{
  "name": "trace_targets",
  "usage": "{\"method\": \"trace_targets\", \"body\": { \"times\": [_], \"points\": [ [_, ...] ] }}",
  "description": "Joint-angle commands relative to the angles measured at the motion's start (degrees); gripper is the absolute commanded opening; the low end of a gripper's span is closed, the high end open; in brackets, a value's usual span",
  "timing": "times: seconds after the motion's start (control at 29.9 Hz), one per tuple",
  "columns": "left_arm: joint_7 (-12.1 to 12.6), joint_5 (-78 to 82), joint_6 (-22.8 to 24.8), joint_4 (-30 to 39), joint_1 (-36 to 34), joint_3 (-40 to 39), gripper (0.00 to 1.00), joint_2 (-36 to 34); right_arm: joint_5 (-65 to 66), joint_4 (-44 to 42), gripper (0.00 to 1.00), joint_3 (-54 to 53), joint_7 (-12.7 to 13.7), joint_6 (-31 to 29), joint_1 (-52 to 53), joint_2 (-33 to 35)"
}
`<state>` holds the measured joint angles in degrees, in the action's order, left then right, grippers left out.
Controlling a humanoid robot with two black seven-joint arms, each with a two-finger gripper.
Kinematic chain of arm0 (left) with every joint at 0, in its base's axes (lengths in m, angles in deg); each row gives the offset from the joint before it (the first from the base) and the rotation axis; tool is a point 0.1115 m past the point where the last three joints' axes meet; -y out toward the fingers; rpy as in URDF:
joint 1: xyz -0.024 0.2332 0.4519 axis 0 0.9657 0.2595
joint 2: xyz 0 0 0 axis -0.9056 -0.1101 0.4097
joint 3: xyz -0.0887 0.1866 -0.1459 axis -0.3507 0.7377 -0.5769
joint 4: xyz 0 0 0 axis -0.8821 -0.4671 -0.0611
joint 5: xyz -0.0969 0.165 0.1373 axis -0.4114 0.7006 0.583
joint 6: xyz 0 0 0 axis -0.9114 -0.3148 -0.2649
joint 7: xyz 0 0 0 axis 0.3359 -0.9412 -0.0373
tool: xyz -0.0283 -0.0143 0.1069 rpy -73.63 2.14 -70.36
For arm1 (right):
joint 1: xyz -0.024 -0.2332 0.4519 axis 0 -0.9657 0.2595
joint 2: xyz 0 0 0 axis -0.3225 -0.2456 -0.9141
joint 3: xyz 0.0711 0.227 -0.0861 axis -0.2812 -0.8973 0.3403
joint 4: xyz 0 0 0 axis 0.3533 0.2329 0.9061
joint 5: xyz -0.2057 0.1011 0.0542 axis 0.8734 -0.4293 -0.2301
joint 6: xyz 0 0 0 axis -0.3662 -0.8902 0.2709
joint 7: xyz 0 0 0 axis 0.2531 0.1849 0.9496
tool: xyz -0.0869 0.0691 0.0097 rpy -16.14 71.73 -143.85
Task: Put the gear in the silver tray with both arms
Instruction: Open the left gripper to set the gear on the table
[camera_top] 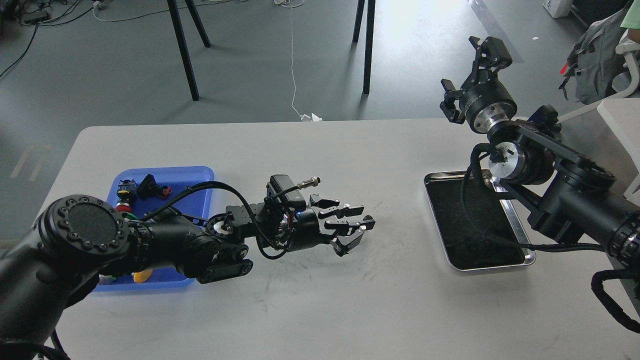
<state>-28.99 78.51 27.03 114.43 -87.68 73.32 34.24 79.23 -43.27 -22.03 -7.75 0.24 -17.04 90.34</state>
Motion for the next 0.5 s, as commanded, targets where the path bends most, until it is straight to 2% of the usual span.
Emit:
{"method": "trace_targets", "body": {
  "times": [0.0,0.2,0.4,0.47],
  "points": [
    [0.00,-1.83,1.87,0.22,-0.36,-0.60,0.46,0.01,0.00,0.03,0.99,0.00,0.00,0.00,0.09,-0.04],
    [0.00,-7.28,5.92,-1.54,-0.88,-2.62,0.54,-0.43,0.00,0.03,0.99,0.00,0.00,0.09,0.09,-0.30],
    [0.00,-21.84,15.23,-3.74,-2.64,-9.55,0.85,-4.73,-0.26,0.03,0.99,0.78,0.00,-0.17,0.44,-0.39],
    [0.00,-26.43,16.03,-4.44,-3.17,-10.44,0.98,-5.53,-0.27,0.20,0.99,3.41,0.00,-0.43,1.31,-0.13]
  ]
}}
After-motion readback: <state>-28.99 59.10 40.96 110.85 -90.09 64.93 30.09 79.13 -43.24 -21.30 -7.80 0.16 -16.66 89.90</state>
